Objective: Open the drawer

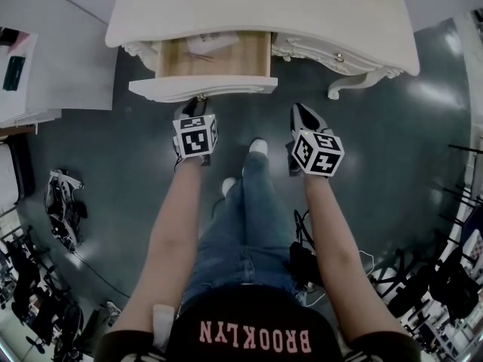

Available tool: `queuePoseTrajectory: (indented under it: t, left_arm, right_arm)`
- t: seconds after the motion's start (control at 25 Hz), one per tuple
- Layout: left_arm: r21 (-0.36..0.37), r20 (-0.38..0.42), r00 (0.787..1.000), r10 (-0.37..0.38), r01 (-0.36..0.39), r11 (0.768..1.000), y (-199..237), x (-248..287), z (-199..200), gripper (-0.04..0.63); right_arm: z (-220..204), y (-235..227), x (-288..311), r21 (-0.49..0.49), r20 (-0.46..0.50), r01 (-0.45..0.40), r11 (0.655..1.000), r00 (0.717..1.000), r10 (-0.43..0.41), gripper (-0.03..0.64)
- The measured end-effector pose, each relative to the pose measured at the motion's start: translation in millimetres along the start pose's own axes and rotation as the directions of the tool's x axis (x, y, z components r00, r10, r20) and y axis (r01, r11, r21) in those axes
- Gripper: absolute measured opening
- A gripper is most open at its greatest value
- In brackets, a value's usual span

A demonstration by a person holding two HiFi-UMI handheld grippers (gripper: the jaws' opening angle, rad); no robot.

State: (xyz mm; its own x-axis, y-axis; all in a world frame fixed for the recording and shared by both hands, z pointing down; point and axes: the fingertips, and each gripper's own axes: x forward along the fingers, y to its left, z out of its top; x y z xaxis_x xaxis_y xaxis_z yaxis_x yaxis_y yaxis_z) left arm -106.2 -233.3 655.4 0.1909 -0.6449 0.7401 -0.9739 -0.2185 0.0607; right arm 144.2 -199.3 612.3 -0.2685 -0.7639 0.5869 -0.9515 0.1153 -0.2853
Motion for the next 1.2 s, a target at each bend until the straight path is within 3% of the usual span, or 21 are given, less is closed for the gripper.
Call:
queuePoseTrajectory:
  t: [0.68, 1.2]
  left_arm:
    - [0.009, -0.019, 0.999, -0.049, 0.05, 0.999, -8.1, -32.9, -33.4, 0.115]
    - [0.002, -0.075, 0.997, 0.005, -0.005, 1.0, -5.1, -40.3, -31.6, 0.118]
  right_arm:
    - [-33.9, 28.7, -41.0, -0.007, -0.014, 0.03, 1.0, 0.999, -0.03, -0.009]
    - [-40.2, 27.0, -57.4, -0.037, -0.042, 0.004, 0.999, 0.999, -0.006, -0.009]
